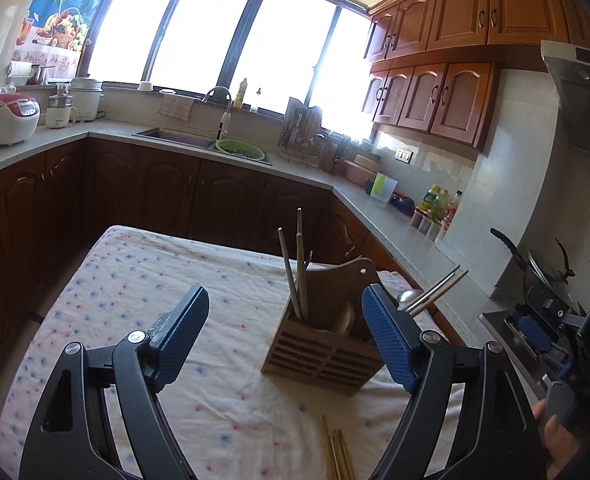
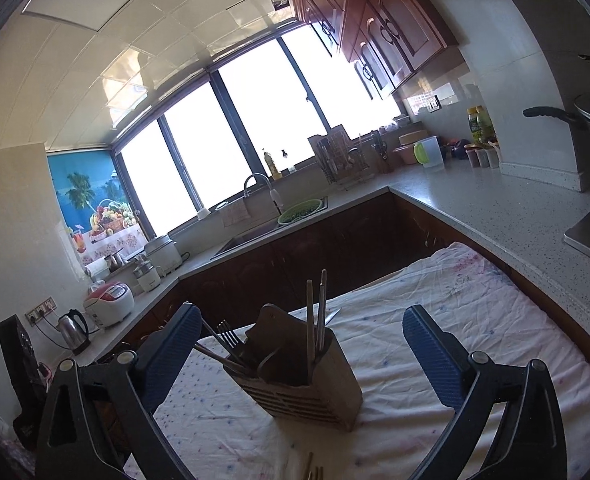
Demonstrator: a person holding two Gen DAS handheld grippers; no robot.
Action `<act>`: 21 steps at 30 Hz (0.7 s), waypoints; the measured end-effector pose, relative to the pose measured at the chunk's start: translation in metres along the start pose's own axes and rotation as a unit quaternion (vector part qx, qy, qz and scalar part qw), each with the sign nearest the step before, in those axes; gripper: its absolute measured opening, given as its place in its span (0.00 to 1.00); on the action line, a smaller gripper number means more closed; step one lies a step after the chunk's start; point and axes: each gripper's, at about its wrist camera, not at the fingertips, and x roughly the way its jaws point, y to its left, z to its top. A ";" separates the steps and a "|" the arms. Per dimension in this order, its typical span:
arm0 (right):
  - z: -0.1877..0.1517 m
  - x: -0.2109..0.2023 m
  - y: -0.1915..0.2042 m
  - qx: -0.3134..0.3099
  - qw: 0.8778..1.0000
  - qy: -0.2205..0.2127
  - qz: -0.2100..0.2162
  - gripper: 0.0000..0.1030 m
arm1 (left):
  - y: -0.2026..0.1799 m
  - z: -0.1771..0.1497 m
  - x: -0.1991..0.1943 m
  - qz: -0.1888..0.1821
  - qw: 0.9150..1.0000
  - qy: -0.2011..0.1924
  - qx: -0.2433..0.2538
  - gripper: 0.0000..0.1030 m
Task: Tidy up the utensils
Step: 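Move both tools back over the remaining chopsticks on the cloth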
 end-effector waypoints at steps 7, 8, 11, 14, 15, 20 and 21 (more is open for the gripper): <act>-0.034 -0.024 -0.009 0.003 0.999 0.036 -0.013 0.99 | 0.017 -0.038 -0.020 0.011 0.999 0.044 -0.023 0.80; -0.040 -0.026 -0.011 0.004 0.999 0.044 -0.015 0.99 | 0.019 -0.044 -0.022 0.013 0.998 0.050 -0.025 0.80; -0.057 -0.032 -0.017 0.006 0.998 0.066 -0.021 0.99 | 0.025 -0.060 -0.027 0.022 0.997 0.066 -0.030 0.80; -0.074 -0.035 -0.022 0.009 0.996 0.088 -0.028 0.99 | 0.031 -0.074 -0.030 0.028 0.996 0.080 -0.037 0.80; -0.078 -0.036 -0.023 0.010 0.995 0.094 -0.029 0.99 | 0.034 -0.079 -0.030 0.033 0.995 0.084 -0.039 0.80; -0.102 -0.036 -0.020 -0.004 0.992 0.123 -0.034 0.99 | 0.052 -0.100 -0.032 0.048 0.991 0.111 -0.060 0.80; -0.106 -0.035 -0.019 -0.008 0.991 0.129 -0.034 0.99 | 0.054 -0.103 -0.032 0.053 0.990 0.115 -0.061 0.80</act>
